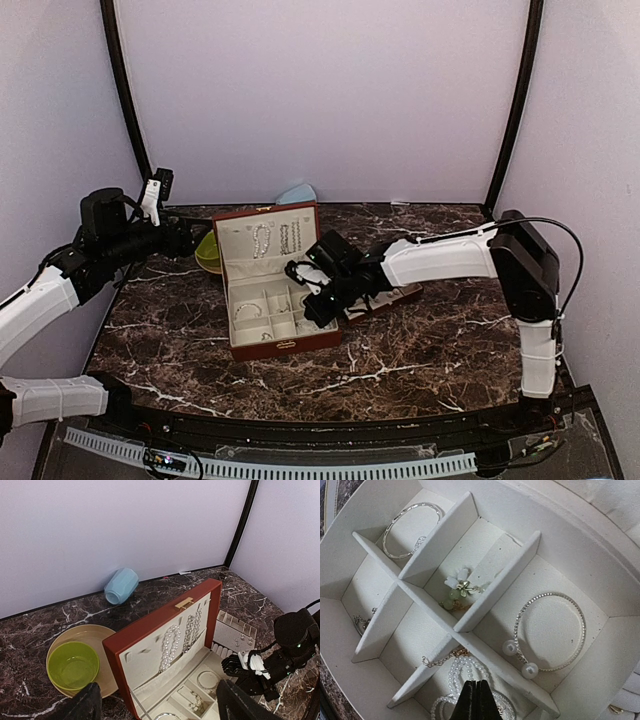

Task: Organize the mixed jewelry
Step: Pick up the necklace from the center of the board.

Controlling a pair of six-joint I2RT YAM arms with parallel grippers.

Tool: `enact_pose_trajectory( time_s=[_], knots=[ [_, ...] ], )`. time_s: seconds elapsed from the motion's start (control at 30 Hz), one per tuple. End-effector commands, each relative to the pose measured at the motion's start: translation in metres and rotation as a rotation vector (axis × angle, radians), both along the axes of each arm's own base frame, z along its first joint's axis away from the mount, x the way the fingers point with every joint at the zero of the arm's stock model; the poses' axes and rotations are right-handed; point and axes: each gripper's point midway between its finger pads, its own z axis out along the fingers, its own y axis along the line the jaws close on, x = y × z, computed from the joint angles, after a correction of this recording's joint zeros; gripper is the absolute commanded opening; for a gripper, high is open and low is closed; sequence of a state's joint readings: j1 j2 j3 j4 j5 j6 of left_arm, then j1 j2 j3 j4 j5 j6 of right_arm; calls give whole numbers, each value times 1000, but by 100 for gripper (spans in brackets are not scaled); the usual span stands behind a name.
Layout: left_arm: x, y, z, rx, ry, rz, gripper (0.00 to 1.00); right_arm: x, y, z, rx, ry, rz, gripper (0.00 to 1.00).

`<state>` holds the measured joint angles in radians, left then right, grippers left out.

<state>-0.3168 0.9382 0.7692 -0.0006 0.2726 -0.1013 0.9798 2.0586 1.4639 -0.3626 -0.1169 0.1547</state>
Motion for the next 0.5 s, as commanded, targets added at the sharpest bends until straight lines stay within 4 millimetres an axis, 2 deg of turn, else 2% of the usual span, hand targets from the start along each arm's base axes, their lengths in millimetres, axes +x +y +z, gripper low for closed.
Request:
enact_pose_trajectory(
  time_s=[0.0, 0.07, 0.27, 0.37, 0.47],
  knots=[
    [-2, 3, 4, -1, -27, 5, 82, 11, -7, 35, 62, -39, -46, 0],
    [-2, 3, 5, -1, -29, 6, 82, 13, -11, 47, 84, -50, -63, 3],
    [-2, 7, 5, 7, -36, 26, 82, 22, -34, 72, 129, -85, -151, 26],
    [-1, 9, 4, 11, -35, 42, 82, 25, -56, 83, 121, -114, -239, 37],
    [0, 13, 4, 16, -37, 61, 83, 27, -90, 87, 90, -147, -363, 46]
  ],
)
